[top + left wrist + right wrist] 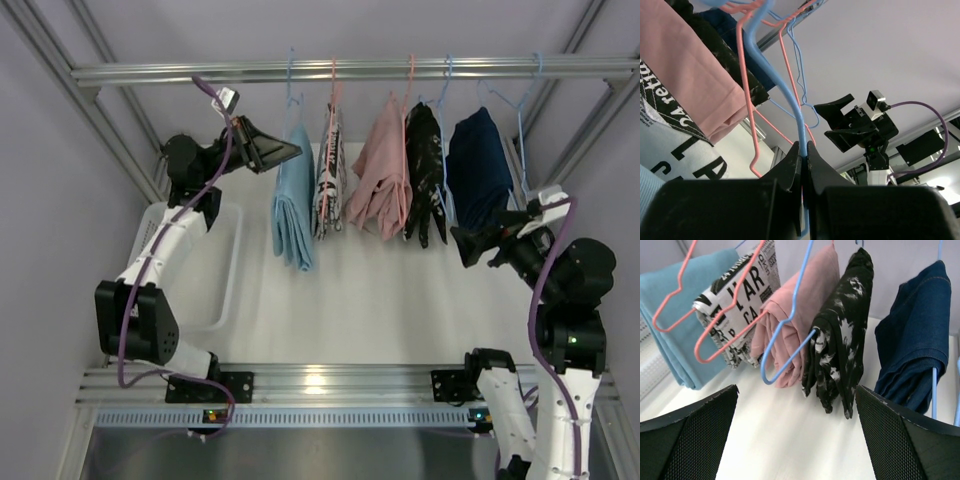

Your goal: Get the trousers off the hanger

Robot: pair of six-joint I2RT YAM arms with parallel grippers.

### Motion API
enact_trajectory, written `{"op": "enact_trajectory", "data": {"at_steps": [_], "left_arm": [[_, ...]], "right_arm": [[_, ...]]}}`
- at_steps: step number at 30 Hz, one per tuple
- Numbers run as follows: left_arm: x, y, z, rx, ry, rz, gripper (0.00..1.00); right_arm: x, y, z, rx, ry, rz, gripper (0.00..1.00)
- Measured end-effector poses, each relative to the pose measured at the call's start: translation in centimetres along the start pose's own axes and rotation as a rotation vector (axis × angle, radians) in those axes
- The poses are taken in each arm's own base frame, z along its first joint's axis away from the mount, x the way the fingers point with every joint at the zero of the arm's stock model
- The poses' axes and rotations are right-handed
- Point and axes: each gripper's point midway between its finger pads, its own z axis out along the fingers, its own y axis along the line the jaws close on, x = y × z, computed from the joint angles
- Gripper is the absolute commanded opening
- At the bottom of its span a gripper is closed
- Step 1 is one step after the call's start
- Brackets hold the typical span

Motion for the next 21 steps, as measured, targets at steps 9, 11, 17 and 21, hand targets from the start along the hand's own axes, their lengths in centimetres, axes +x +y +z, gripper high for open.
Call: {"op": "enact_trajectory", "data": {"at_steps": [9, 11, 17, 21], "left_arm": [[1.6, -7.4, -2.2, 0.016, -0.071, 0.276, 0.0], [2.3, -8.7, -2.7, 0.016, -0.07, 0.317, 0.0], [4.4, -8.4, -3.7, -0.029, -0.056, 0.354, 0.0], [5.4, -7.5, -4.5, -0.081, -0.061, 0.374, 0.0]], "right_arm": [[-4.8, 2.2, 0.5, -0.117, -0.099, 0.097, 0.99], [-5.9, 2.7, 0.9, -0.152, -0.116, 0.126, 0.99], [-8.7, 4.0, 2.5, -0.273, -0.155, 0.259, 0.99], [-10.5, 7.6, 4.2, -0.435, -0.137, 0.358, 0.94]]}}
